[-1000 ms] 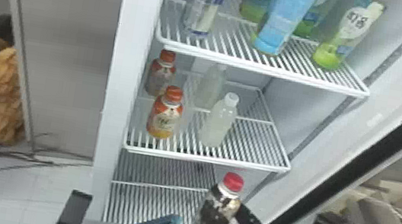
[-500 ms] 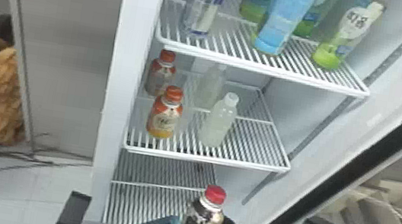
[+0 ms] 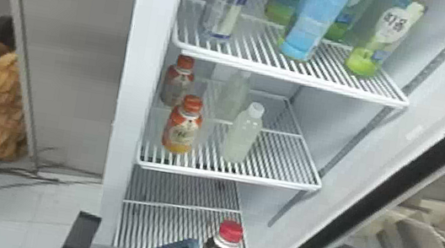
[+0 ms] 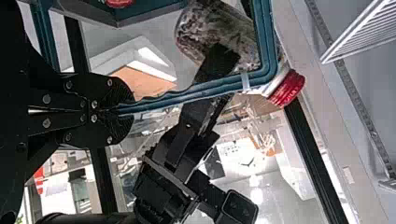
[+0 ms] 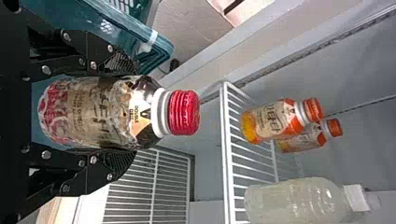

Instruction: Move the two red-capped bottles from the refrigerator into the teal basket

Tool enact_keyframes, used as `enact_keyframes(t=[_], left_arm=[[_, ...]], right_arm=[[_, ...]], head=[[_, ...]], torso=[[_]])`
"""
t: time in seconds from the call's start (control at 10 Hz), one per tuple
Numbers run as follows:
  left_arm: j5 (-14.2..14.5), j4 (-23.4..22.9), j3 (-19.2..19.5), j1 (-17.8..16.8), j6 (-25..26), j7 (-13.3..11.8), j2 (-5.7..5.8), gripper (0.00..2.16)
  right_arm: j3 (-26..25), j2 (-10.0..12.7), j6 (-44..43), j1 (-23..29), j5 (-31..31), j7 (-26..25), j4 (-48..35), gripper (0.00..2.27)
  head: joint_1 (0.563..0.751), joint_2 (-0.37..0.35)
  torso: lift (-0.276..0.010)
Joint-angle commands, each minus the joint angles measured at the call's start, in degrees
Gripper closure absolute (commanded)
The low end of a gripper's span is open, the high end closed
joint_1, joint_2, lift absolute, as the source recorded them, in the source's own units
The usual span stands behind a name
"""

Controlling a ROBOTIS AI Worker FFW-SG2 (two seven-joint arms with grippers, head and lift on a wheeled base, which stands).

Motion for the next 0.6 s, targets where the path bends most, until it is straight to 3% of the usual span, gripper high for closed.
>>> enact_keyframes(t=[0.0, 0.3, 0.5], left_arm=[[0.0, 0.0, 0.0, 0.0, 0.0, 0.0, 0.0, 1.13], [0.0, 0.0, 0.1, 0.0, -0.3, 0.0, 0.0, 1.13], [0.0, 0.0, 0.1, 0.0, -0.3, 0.0, -0.09, 1.13]], right_arm=[[0.0, -0.1, 1.7, 0.1, 0.1, 0.0, -0.1, 0.73], [0.1, -0.2, 3.3, -0.4, 0.1, 0.7, 0.5, 0.69], [0.5, -0.3, 3.5, -1.7, 0.4, 2.1, 2.2, 0.51]], head=[[0.695, -0.35], [0.695, -0.35], [0.695, -0.35]], torso=[[-0.228], [-0.228], [-0.228]])
